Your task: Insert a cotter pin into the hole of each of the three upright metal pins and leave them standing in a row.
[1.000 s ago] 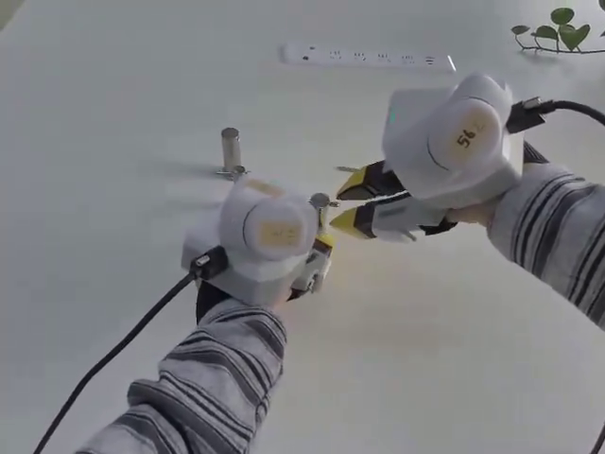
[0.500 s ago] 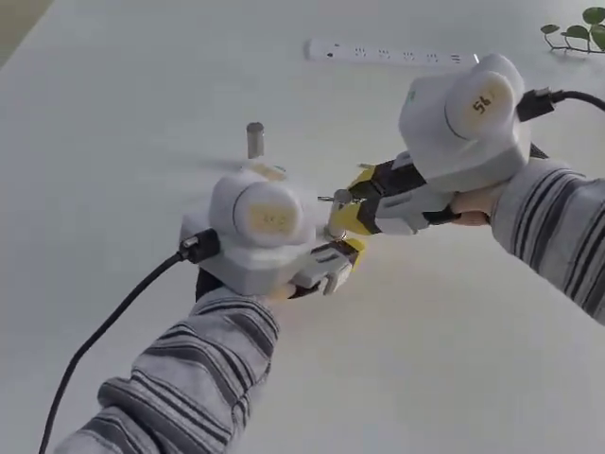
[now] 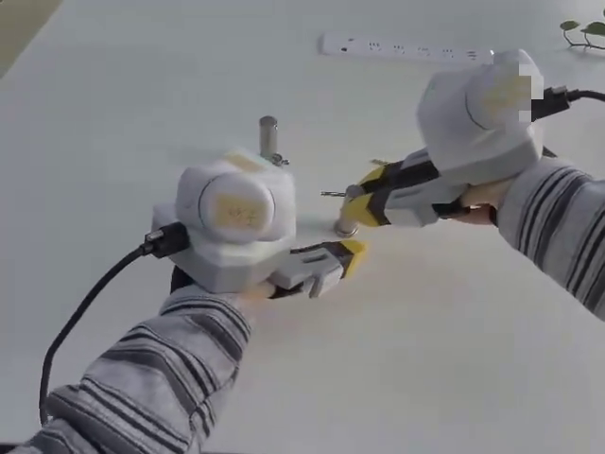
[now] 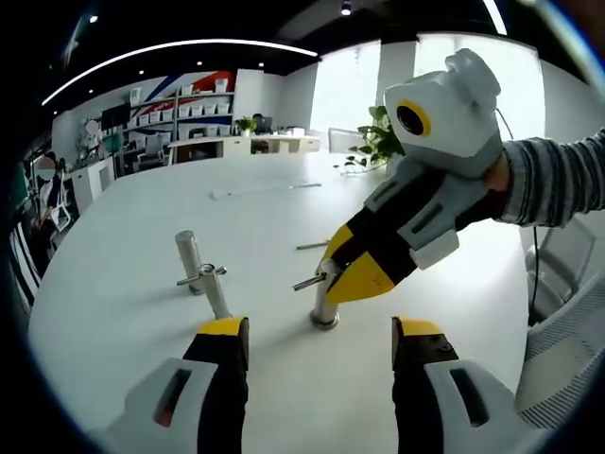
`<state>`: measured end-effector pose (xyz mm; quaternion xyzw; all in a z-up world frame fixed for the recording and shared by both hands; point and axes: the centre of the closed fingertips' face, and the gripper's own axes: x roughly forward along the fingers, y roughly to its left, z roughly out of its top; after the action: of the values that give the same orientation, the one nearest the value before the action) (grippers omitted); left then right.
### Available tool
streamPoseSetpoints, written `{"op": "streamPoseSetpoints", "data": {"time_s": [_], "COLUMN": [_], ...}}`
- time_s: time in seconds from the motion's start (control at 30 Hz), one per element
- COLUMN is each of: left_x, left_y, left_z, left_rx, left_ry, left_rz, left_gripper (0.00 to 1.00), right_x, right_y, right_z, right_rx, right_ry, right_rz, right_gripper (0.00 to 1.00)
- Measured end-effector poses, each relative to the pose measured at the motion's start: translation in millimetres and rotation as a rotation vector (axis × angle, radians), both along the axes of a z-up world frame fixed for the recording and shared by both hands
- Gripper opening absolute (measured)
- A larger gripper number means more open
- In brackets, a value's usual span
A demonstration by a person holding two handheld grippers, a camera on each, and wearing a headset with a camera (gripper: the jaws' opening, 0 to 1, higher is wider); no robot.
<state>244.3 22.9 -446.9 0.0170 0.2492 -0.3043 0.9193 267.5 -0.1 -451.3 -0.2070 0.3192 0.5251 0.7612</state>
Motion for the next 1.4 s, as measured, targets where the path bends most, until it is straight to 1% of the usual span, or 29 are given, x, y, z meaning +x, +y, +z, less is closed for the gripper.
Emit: {"op": "streamPoseSetpoints", "data": {"time_s": [0.07, 0.17, 0.23, 0.3, 0.37, 0.47, 0.57, 0.63, 0.67, 0.8, 0.9, 0.93, 0.97, 1.1, 1.23, 1.4], "left_x": [-1.5, -3.3, -4.1, -5.9, -6.8, -9.4, -11.3, -11.6, -11.5, -11.3, -10.4, -10.5, -10.3, -9.7, -8.8, -8.4], "left_y": [3.9, 9.3, 12.1, 14.4, 17.0, 21.5, 24.9, 26.7, 27.7, 29.8, 30.3, 30.2, 30.4, 31.9, 33.6, 35.9], "left_z": [2.8, 5.5, 6.8, 7.3, 9.1, 10.2, 12.7, 13.8, 13.7, 14.6, 16.2, 16.2, 15.6, 14.5, 14.1, 11.1], "left_rx": [-0.001, -0.008, -0.016, -0.034, -0.040, -0.036, -0.035, -0.029, -0.024, -0.026, -0.024, -0.023, -0.019, -0.019, -0.014, -0.013], "left_ry": [-0.008, -0.008, -0.002, 0.015, 0.007, 0.011, 0.006, -0.005, -0.010, -0.017, -0.028, -0.028, -0.026, -0.023, -0.026, -0.018], "left_rz": [0.006, 0.020, 0.025, 0.031, 0.037, 0.039, 0.040, 0.039, 0.038, 0.042, 0.040, 0.039, 0.037, 0.039, 0.038, 0.040], "left_gripper": [0.62, 0.64, 0.66, 0.67, 0.69, 0.71, 0.75, 0.77, 0.78, 0.81, 0.83, 0.83, 0.83, 0.86, 0.88, 0.89], "right_x": [-0.7, -0.5, -0.7, 0.7, 1.1, 4.9, 8.6, 11.7, 17.6, 22.7, 27.2, 32.2, 33.8, 34.4, 34.5, 37.7], "right_y": [0.7, 1.2, 1.2, 1.2, 1.3, -0.7, -1.2, -0.8, -0.5, 0.8, 1.6, 0.8, 0.6, 1.2, 1.5, 1.0], "right_z": [0.3, 0.6, 0.7, 0.2, 0.4, 0.4, 1.7, 3.1, 3.0, 3.7, 4.3, 3.9, 3.7, 2.8, 2.3, 1.7], "right_rx": [-0.003, 0.000, -0.001, -0.007, -0.013, -0.021, -0.022, -0.023, -0.024, -0.030, -0.033, -0.033, -0.034, -0.038, -0.040, -0.036], "right_ry": [-0.004, -0.002, -0.004, -0.007, -0.008, -0.014, -0.015, -0.017, -0.021, -0.023, -0.027, -0.026, -0.026, -0.023, -0.022, -0.018], "right_rz": [0.005, -0.005, -0.003, 0.004, 0.006, 0.003, 0.000, -0.004, -0.004, -0.007, -0.010, -0.012, -0.014, -0.013, -0.012, -0.017], "right_gripper": [0.08, 0.08, 0.08, 0.08, 0.08, 0.08, 0.08, 0.08, 0.08, 0.08, 0.08, 0.08, 0.08, 0.08, 0.08, 0.08]}}
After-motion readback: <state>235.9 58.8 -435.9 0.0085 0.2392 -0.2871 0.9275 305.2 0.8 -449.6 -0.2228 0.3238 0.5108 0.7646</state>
